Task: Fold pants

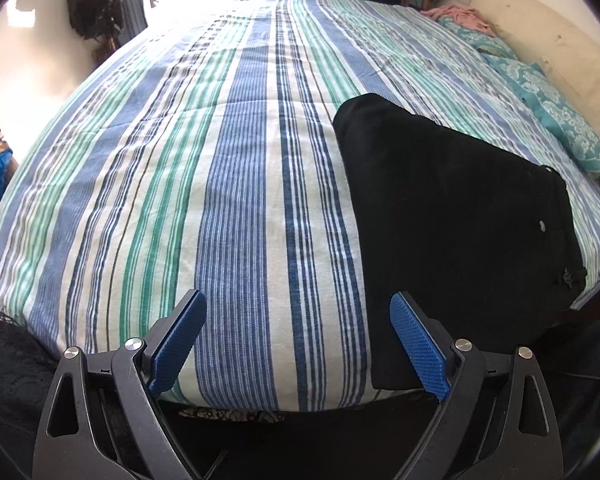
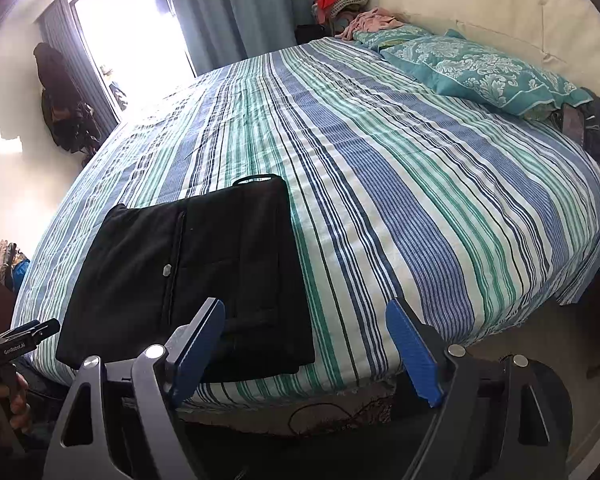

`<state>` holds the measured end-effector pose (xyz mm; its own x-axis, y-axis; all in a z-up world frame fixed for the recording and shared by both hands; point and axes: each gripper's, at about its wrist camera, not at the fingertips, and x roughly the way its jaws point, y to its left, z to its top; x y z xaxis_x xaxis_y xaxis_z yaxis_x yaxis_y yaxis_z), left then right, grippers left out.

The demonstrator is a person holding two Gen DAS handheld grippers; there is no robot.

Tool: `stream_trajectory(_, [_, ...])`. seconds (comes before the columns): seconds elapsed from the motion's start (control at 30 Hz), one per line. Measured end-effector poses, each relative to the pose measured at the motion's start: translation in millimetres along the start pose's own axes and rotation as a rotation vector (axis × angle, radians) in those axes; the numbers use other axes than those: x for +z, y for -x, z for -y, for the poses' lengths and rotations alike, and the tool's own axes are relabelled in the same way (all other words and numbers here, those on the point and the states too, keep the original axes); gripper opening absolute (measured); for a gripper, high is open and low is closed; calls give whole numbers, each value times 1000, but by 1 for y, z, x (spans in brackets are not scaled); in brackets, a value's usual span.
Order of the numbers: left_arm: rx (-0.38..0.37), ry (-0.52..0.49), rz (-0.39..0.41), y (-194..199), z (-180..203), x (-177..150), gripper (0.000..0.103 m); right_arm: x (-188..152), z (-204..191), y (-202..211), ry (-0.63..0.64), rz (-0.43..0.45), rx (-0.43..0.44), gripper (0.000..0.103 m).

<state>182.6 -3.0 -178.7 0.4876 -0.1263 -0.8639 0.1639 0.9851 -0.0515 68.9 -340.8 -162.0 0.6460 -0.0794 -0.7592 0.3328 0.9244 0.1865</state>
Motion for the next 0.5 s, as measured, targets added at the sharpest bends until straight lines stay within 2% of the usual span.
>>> stream_trajectory(0.3, [6, 11, -23, -6, -6, -2, 94, -3, -2, -10, 7, -34, -2, 84])
stream_trajectory(0.5, [-43, 51, -31, -8, -12, -2, 94, -4, 1, -8, -13, -34, 23, 89])
